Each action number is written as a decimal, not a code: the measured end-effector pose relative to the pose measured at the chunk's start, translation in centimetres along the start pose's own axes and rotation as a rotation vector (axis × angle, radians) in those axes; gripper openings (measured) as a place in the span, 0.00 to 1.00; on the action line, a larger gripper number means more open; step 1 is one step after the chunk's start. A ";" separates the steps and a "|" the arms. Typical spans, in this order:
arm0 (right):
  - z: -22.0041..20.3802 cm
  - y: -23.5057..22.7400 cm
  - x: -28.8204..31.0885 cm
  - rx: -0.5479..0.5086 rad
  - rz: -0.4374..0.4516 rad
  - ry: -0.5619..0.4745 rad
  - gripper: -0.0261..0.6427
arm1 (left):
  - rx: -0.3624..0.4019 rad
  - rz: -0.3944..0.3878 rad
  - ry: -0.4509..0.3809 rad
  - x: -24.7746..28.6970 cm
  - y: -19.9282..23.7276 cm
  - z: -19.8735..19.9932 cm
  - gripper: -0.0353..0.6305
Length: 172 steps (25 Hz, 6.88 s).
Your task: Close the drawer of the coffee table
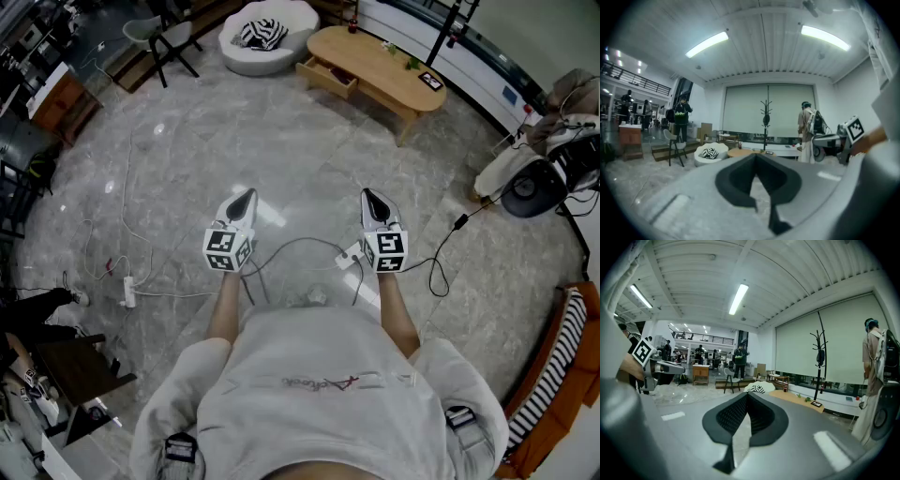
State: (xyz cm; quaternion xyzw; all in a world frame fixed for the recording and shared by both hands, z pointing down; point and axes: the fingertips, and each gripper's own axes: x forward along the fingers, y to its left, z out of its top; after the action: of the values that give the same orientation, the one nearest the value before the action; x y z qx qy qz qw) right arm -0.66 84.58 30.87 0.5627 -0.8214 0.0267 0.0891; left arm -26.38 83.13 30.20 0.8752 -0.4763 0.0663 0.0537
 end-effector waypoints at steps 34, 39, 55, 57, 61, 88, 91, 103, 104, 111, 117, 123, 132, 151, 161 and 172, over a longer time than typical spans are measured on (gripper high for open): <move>-1.0 -6.3 2.3 0.011 0.050 -0.001 0.04 | 0.017 0.022 0.037 5.0 -2.5 -0.3 0.05; -1.4 -6.9 4.0 0.022 0.051 0.003 0.04 | 0.009 0.030 0.049 6.0 -1.3 -0.9 0.05; -1.0 -8.7 19.9 0.004 0.067 0.021 0.04 | -0.022 0.028 0.051 17.3 9.8 -1.8 0.05; -0.6 -9.1 23.1 0.000 0.070 0.031 0.04 | -0.024 0.016 0.057 19.7 11.7 -1.6 0.05; 0.1 -10.1 30.6 0.004 0.072 0.045 0.05 | -0.034 0.004 0.070 24.9 16.8 -1.3 0.05; 6.1 -18.6 63.4 -0.004 -0.005 0.100 0.04 | -0.047 -0.122 0.088 53.5 39.6 4.7 0.05; 6.1 -19.5 64.5 -0.001 -0.023 0.100 0.05 | -0.037 -0.135 0.088 54.9 40.3 4.9 0.05; 4.8 -20.0 64.0 0.021 -0.050 0.114 0.04 | -0.020 -0.164 0.086 56.1 40.4 5.1 0.05; 4.8 -19.9 64.0 0.020 -0.052 0.113 0.04 | -0.020 -0.164 0.087 56.0 40.5 5.1 0.05; 4.9 -20.6 64.4 0.012 -0.062 0.101 0.04 | -0.019 -0.157 0.084 56.5 41.1 5.0 0.05; 4.7 -22.0 66.6 0.022 -0.059 0.092 0.04 | -0.009 -0.149 0.076 59.3 42.1 5.4 0.05; 4.7 -24.5 69.6 0.025 -0.059 0.101 0.05 | -0.001 -0.165 0.084 63.8 42.6 6.0 0.05; 5.2 -30.1 75.7 0.031 -0.064 0.112 0.04 | -0.001 -0.172 0.090 72.0 44.3 7.7 0.05; 10.1 -47.8 94.3 0.038 -0.052 0.109 0.04 | 0.018 -0.175 0.103 96.8 49.2 15.2 0.05; 10.2 -53.6 100.2 0.059 -0.052 0.115 0.04 | 0.021 -0.143 0.108 104.6 52.2 17.8 0.05; 9.4 -55.7 102.5 0.088 -0.095 0.141 0.04 | 0.010 -0.208 0.148 109.5 51.9 16.7 0.05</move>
State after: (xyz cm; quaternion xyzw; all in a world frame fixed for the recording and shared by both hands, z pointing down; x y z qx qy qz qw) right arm 14.04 -31.35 36.63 0.6009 -0.7837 0.0982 0.1229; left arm -10.11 -38.03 33.62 0.9128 -0.3773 0.1272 0.0910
